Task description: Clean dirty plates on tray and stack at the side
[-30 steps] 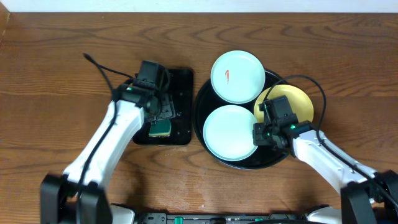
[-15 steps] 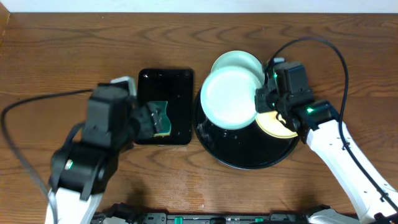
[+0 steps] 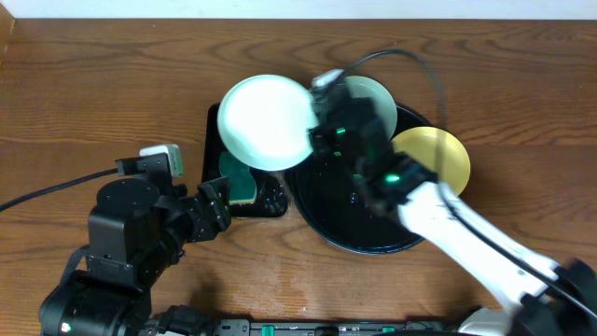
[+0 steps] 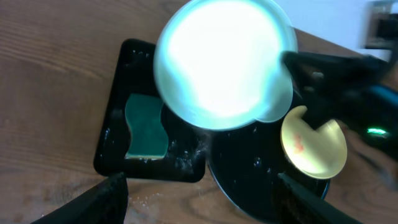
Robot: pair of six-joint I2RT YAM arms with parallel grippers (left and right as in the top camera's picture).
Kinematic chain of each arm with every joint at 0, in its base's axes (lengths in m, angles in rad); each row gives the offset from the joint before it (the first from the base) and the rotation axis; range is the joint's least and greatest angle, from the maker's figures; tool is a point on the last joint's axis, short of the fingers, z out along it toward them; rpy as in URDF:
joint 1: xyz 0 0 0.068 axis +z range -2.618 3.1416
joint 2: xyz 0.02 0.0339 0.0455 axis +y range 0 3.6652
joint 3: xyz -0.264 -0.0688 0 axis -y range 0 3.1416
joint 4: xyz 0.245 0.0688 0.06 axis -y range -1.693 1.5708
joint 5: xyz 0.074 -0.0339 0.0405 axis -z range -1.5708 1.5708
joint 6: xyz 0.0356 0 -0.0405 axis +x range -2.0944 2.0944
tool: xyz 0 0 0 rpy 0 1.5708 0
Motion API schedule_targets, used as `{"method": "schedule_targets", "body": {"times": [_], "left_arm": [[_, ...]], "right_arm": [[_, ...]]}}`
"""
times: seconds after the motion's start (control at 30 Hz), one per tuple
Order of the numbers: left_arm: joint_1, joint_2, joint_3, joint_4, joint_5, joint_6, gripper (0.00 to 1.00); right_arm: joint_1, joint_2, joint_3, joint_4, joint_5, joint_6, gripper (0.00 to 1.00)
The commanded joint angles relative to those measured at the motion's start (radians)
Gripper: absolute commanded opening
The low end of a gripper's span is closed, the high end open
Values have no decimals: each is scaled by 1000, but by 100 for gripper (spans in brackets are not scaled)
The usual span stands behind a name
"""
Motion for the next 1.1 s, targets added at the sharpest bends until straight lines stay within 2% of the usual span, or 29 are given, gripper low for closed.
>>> {"method": "schedule_targets", "body": {"times": [0.0,0.23,0.47,0.63,1.07], "left_arm": [[4,0,15,-20,14,-8,75],[4,0,15,-38,10,-5,74],[4,0,15,-38,6,-4,75],[4,1,15,-43,6,-4,74],[4,11,15,-50,6,-4,75]], "right_arm": [[71,65,11,95,227,-169,1],[173,53,11,229,416,-417,1],[259,35,11,274,563,-600,1],[286,34,11,312,633,-624,1],[288,9,11,311,633,-624,1]]}}
